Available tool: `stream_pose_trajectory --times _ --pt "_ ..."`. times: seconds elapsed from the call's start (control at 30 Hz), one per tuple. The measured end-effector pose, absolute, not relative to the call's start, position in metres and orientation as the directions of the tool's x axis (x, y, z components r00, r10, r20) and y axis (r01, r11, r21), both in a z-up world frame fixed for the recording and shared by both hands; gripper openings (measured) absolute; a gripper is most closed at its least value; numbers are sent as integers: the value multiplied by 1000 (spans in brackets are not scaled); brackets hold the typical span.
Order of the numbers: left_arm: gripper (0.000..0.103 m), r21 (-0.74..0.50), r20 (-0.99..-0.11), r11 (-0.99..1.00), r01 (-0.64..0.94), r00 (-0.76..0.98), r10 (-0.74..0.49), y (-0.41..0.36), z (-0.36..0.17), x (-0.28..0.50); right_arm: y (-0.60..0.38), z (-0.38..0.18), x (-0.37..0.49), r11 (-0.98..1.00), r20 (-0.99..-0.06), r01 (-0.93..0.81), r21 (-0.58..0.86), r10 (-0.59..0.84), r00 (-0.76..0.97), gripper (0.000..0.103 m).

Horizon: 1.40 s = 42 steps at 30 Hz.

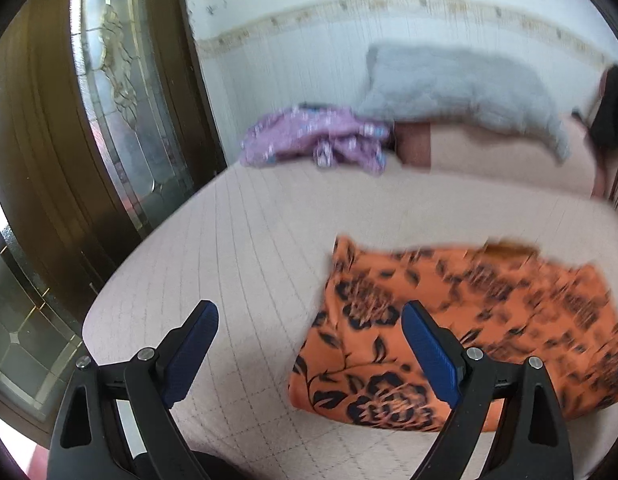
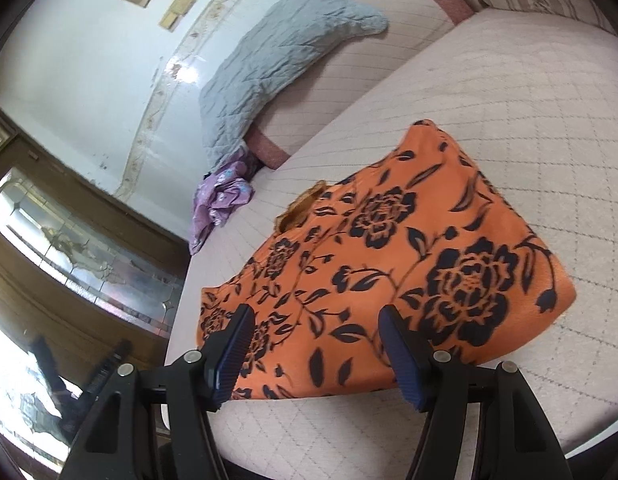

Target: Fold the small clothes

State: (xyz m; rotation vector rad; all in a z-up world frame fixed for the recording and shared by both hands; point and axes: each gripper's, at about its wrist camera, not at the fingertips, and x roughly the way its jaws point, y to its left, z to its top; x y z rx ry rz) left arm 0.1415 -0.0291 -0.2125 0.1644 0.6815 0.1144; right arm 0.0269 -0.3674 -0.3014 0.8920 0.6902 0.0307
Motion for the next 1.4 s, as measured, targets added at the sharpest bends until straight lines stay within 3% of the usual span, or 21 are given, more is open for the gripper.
stream_pose_trajectory --times 0.17,0.27,0.33,0.6,0.73,0.93,1.17,1.4 --pt "93 245 -725 969 -24 659 200 -26 -276 171 -381 -315 26 612 -561 305 730 281 778 68" --pt "95 276 -772 961 1 596 221 -22 -316 184 -390 -333 33 599 -626 384 702 263 734 67" --pt "96 217 -769 976 -13 613 179 -14 -312 180 -397 -346 34 568 -641 423 706 258 723 67" --pt "96 195 -708 981 -13 690 150 -6 -291 168 -423 -333 -12 405 -498 382 830 233 835 69" --pt "96 196 -702 981 5 699 137 -7 -282 175 -431 -335 -38 346 -524 446 825 174 834 70" --pt "96 266 -693 960 88 710 127 -17 -271 203 -419 -352 -40 303 -559 492 816 197 805 70" --pt "96 164 -768 973 161 640 23 -13 -289 213 -421 -375 -4 291 -565 510 810 147 812 70" --pt "96 102 -783 983 150 622 -13 -5 -292 227 -422 -372 24 373 -547 484 791 76 834 70"
